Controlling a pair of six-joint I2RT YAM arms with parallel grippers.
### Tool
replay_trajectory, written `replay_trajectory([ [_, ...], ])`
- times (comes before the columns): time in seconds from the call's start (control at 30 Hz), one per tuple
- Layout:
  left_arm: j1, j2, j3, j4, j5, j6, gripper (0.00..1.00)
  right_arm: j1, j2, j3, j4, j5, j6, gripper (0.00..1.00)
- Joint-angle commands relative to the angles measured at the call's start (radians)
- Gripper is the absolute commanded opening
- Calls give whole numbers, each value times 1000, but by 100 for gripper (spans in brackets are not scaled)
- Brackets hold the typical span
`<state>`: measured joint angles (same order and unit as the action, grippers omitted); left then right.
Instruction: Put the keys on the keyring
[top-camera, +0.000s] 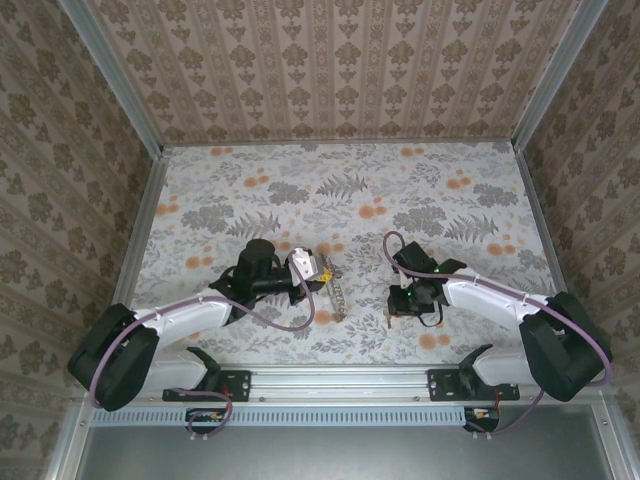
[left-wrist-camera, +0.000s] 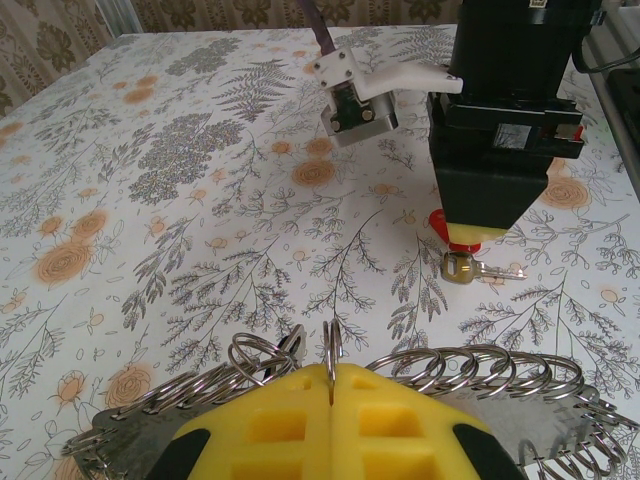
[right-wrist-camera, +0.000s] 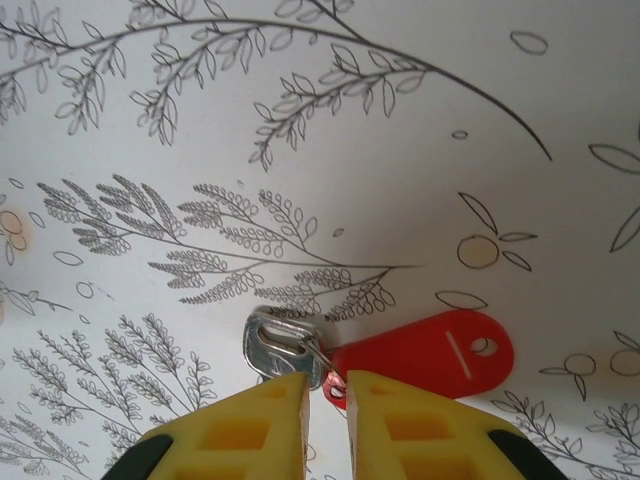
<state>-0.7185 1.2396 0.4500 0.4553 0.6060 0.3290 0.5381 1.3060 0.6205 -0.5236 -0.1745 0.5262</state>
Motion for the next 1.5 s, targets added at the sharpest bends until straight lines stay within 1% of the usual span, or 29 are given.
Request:
replay_trajectory([
  [0.0, 4, -23, 26, 17, 31, -11, 0, 8, 17, 20, 17, -35, -5, 20],
  [0.37, 4, -22, 28, 17, 31, -11, 0, 14, 45, 24, 9, -31, -13, 19],
  [0.47, 5, -21, 29, 16, 31, -12, 0, 14, 48, 25, 8, -30, -15, 17],
  [0.53, 3, -21, 30, 17, 31, -13, 0, 15, 50, 28, 10, -31, -18, 14],
  [0.6, 4, -20, 32, 17, 31, -13, 0, 16, 52, 31, 8, -28, -17, 13],
  [0.63, 3, -20, 32, 16, 31, -13, 0, 17, 50, 33, 10, -28, -18, 10],
  [0.67, 2, -20, 33, 17, 31, -13, 0, 17, 48, 35, 9, -26, -18, 10],
  [0.77, 3, -20, 35, 15, 31, -13, 0, 17, 39, 42, 5, -12, -16, 9],
  [0.9, 3, -20, 37, 13, 31, -13, 0, 17, 10, 47, 0, 26, -15, 5],
  [0.97, 1, -21, 36, 13, 31, -13, 0, 17, 0, 45, 4, 33, -16, 7],
  [1.0, 1, -22, 37, 14, 31, -12, 0, 17, -2, 45, 7, 28, -20, 11],
  [1.1, 1, -22, 36, 13, 31, -13, 0, 18, 9, 45, 1, 14, -31, 17],
  [1.2, 1, -23, 37, 13, 29, -12, 0, 21, 35, 56, -8, 8, -43, 25],
  [1.3, 2, -23, 37, 14, 28, -11, 0, 39, 63, 77, -8, 12, -69, 29],
  [1.4, 0, -25, 37, 11, 28, -11, 0, 52, 78, 94, -39, 26, -90, 30],
  [1.47, 0, -27, 35, 9, 26, -11, 0, 59, 119, 103, -51, 36, -100, 30],
])
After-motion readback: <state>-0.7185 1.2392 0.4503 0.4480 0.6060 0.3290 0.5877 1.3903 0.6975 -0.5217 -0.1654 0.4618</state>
